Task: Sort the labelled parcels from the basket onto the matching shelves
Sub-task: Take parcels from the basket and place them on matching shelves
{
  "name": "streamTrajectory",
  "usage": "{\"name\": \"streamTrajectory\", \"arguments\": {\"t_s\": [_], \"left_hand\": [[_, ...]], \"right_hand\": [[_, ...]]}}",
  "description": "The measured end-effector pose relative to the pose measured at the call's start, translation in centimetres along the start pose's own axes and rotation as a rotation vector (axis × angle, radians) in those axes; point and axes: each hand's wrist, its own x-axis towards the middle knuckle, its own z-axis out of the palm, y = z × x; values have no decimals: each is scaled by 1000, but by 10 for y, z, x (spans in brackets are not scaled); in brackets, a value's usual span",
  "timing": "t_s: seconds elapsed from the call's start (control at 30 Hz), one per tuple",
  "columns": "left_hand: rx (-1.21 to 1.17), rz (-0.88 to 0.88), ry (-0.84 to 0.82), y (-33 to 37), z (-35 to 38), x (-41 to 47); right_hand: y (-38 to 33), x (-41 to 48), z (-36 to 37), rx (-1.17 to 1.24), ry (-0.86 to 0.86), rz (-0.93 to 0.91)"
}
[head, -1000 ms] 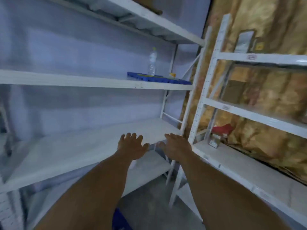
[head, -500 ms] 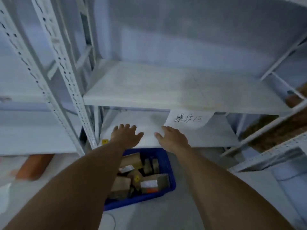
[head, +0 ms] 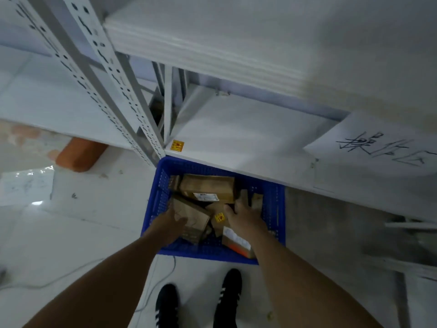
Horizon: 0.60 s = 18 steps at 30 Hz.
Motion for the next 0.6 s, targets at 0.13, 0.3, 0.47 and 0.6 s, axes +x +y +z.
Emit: {"name": "streamTrajectory", "arguments": {"t_s": [0.13, 0.3, 0.47, 0.6], "left_hand": [[-333, -124, 9, -3, 51, 58], [-551, -370, 39, -32, 122, 145], [-764, -548, 35, -78, 191, 230], [-985, -663, 102, -95, 217, 264]], "right_hand": [[26, 82, 33, 17, -123, 47], [70, 176, 105, -29, -257, 77], [95, 233, 165, -3, -353, 59], [108, 272, 200, 125, -358, 140]]}}
